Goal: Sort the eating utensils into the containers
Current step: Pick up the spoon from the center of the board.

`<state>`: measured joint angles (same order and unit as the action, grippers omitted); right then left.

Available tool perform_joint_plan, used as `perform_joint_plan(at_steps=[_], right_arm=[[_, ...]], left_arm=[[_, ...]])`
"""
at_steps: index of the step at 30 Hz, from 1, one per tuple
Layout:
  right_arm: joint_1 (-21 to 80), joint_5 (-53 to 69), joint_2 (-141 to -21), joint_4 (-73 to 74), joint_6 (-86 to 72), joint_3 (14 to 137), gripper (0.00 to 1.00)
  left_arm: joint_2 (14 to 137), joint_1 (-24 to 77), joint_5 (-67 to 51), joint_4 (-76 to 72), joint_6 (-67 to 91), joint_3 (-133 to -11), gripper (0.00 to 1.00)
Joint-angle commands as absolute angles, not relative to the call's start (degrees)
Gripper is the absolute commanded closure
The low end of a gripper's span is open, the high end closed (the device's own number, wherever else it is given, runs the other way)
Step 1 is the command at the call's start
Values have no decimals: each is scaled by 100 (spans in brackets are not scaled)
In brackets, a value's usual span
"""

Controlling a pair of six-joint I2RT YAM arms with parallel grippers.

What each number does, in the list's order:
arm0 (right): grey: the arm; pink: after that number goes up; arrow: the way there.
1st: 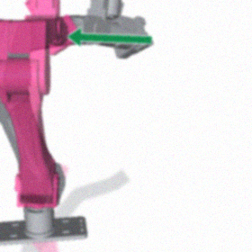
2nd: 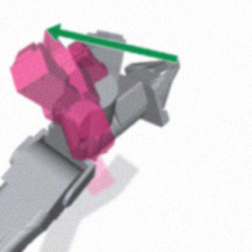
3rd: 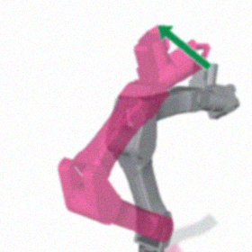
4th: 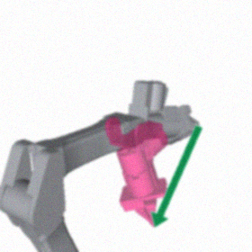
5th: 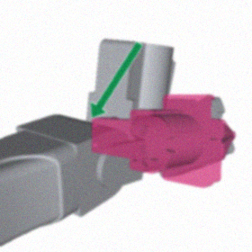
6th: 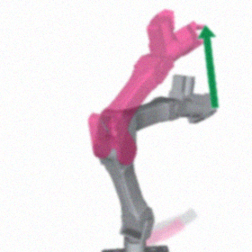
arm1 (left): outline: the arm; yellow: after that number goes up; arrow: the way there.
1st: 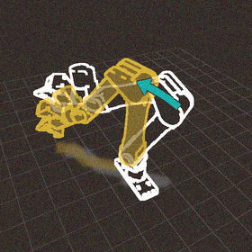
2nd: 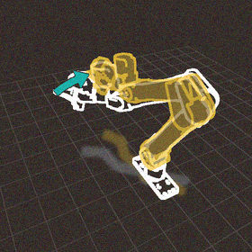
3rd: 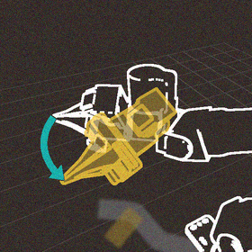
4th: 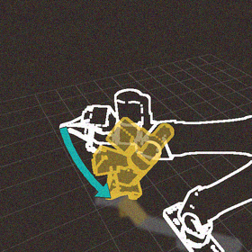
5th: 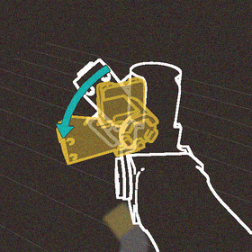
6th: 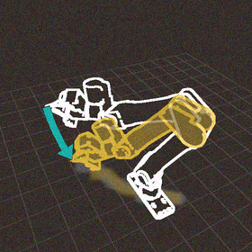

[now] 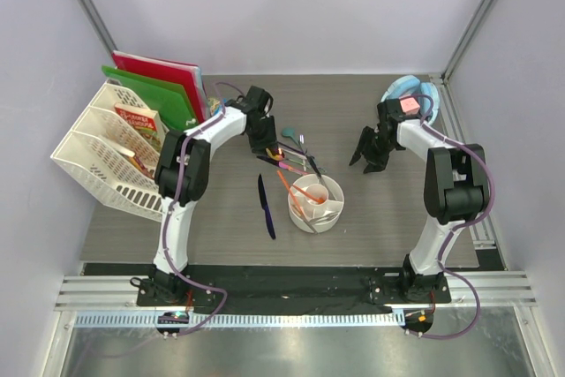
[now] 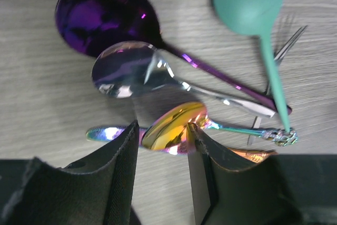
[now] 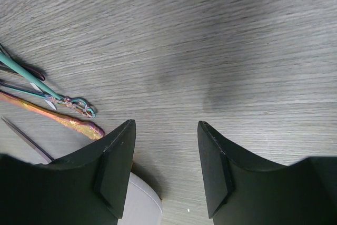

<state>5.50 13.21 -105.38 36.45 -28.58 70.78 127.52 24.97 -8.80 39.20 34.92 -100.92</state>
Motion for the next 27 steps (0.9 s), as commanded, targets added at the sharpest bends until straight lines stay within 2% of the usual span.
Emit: perform_joint_plan(at_steps=[1,7,11,16,27], right_arm=[[545,1354,-10239,3691,-2892,7163,44],[554,1310,-10108,3726,-2892,7040,44],[545,1292,-10107,3718,-2900,7014,44],[554,1310,-10151,3683,-2900,6987,44],[554,1389,-10178,3604,-2830,6926,44]], left_arm=[[12815,2470,-1081,3402,3314,-9879,59],[12815,2470,-1011,3472,3164,-9905,66],[12674,2470,-1046,3480,3155,-9765,86],[12332,2461,-1072,3551,3076,-9554,99],[11514,2461,-809,3804,2778,-9421,100]])
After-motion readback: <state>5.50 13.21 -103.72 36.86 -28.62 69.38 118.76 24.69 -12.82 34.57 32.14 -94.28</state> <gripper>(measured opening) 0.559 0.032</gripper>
